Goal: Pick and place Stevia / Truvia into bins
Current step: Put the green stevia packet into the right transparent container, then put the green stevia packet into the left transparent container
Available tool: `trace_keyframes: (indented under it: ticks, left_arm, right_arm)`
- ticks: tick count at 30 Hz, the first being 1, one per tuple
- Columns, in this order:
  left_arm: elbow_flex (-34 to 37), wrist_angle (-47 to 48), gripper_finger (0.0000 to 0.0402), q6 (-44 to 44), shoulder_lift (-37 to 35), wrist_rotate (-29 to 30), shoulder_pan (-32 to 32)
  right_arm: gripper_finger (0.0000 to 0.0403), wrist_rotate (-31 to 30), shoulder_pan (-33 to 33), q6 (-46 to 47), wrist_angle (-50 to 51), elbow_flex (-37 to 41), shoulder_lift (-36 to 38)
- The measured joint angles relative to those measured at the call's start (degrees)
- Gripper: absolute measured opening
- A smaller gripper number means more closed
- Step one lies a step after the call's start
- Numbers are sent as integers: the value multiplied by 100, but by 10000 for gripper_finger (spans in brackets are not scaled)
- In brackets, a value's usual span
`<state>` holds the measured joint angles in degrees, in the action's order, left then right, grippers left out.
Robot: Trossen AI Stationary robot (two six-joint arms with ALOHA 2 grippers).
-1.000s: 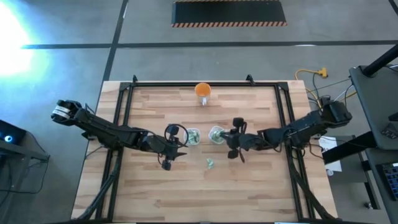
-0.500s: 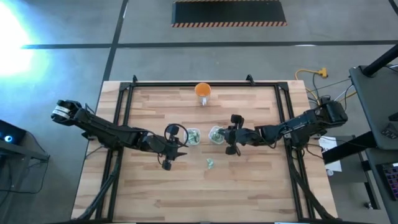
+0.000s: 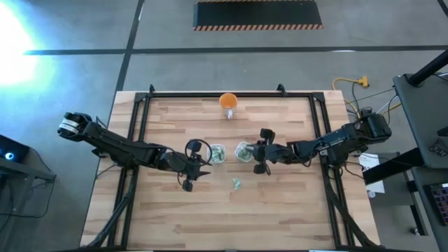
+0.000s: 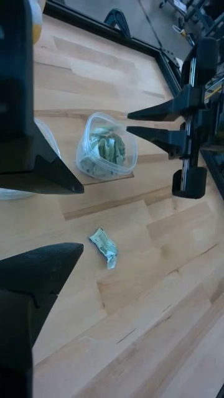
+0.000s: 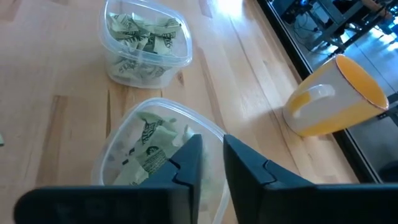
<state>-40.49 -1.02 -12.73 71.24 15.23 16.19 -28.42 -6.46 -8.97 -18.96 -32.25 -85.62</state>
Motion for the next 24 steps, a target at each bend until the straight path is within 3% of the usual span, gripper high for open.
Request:
trace_keyframes:
  ticks: [7, 14, 24]
  left_arm:
    - [0, 0, 121, 0, 0, 0, 1]
    - [-3, -75, 121, -9, 45, -102, 1]
    - [-102, -1479, 121, -1047, 1199, -716, 2]
  right_arm:
    - [98, 0, 0, -27, 2, 2, 0]
    - [107, 16, -211, -400, 26, -15, 147]
    - [98, 63, -889, -649, 489, -20, 719]
